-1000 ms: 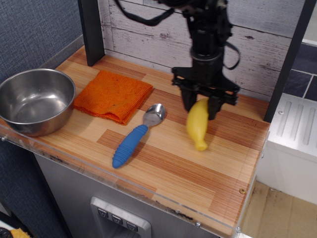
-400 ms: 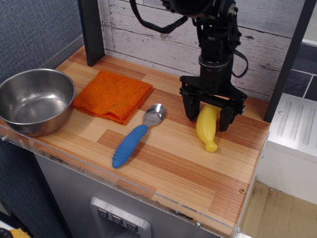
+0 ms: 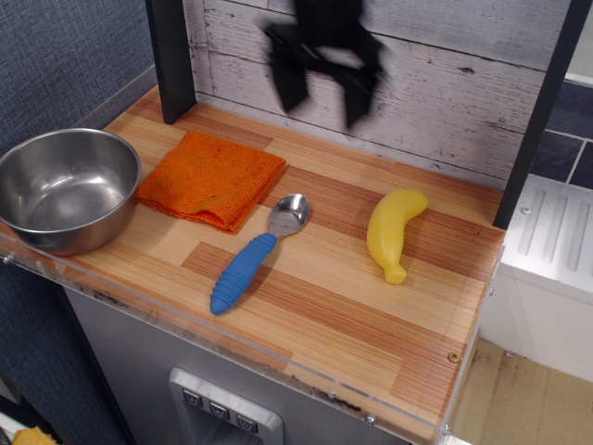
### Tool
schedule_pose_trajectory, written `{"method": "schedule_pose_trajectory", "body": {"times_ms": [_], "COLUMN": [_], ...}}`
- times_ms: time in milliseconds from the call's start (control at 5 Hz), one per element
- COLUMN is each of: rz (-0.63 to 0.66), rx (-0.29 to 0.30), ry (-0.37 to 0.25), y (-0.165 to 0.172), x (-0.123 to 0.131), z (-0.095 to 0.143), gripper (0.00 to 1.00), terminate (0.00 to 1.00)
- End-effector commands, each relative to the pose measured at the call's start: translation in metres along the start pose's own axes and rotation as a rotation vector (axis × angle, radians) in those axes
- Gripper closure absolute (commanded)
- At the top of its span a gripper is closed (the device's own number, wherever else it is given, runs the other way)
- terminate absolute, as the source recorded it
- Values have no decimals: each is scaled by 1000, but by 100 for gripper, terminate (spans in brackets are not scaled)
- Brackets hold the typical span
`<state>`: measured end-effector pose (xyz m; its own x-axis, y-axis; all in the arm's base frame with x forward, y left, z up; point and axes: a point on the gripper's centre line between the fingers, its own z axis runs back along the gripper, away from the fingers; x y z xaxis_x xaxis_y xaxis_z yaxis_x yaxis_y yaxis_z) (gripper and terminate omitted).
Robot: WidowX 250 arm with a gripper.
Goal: Move banana to far right corner
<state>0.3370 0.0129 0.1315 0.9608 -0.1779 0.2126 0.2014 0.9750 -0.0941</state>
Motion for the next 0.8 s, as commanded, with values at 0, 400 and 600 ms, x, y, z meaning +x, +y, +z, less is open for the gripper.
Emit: {"method": "schedule_pose_trajectory", "body": {"times_ms": [0,400,600], "rz": [4,173,147], "rx": [97,111,25], "ry": [29,47,95], "y": [72,92,92], "x": [-40,-67,-65], "z": [46,37,34], "gripper": [0,0,0], "terminate": [0,0,0]}}
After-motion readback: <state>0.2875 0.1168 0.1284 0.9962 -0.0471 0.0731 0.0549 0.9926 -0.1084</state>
